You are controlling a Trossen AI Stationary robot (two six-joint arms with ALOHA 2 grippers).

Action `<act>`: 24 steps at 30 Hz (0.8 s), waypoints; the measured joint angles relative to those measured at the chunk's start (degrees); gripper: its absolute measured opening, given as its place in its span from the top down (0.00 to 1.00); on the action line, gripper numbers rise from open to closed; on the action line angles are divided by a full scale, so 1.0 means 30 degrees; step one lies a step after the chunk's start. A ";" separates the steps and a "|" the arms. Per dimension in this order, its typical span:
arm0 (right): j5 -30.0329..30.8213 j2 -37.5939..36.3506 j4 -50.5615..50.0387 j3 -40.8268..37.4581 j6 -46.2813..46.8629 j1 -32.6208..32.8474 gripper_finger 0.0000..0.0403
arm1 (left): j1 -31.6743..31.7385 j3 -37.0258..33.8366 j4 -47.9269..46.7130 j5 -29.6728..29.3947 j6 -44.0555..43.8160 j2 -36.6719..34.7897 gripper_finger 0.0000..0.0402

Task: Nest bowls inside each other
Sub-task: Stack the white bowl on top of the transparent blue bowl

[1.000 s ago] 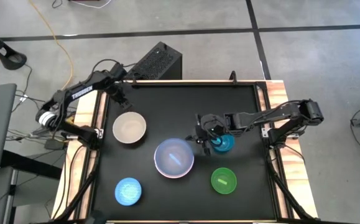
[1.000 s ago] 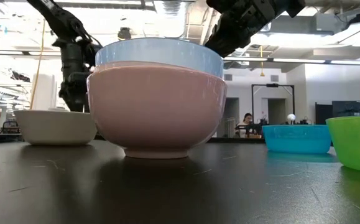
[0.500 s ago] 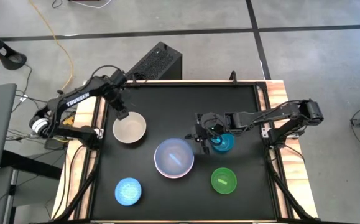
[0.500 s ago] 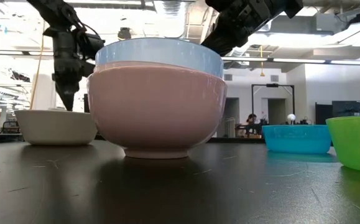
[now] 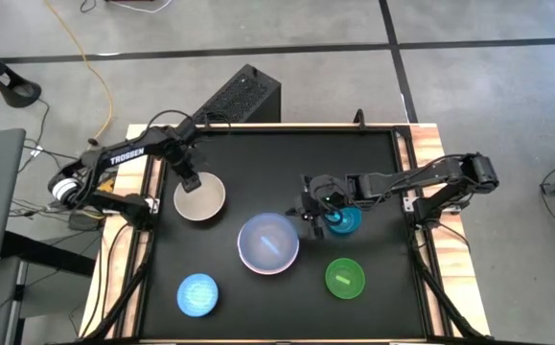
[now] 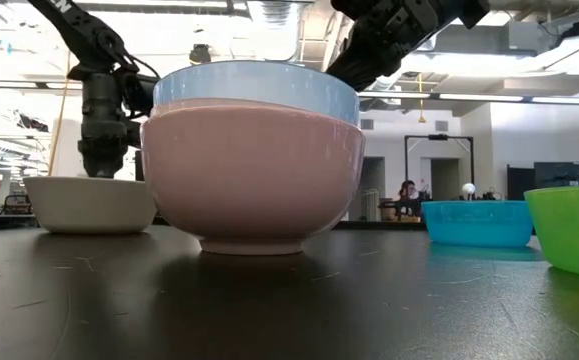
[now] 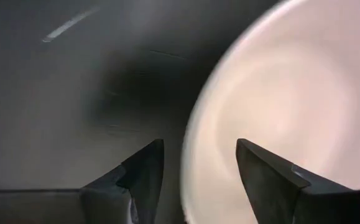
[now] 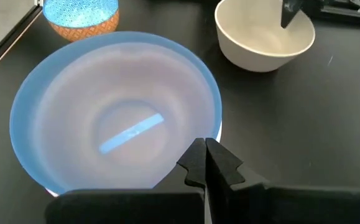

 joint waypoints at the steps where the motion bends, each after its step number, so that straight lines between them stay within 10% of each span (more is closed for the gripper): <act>1: 0.0000 0.0000 -0.0132 0.0000 0.0099 0.0000 0.96 | -0.0202 -0.0139 -0.0005 -0.0185 0.0009 0.0000 0.56; 9: 0.0000 0.0007 -0.0611 0.0000 0.0192 0.0003 0.96 | -0.1750 -0.0190 -0.0085 -0.1729 -0.0745 0.0000 0.95; 24: 0.1001 -0.1970 -0.3353 0.0000 0.0748 0.1405 0.96 | -0.5863 0.7588 -0.1425 0.3133 -0.2589 -0.1727 1.00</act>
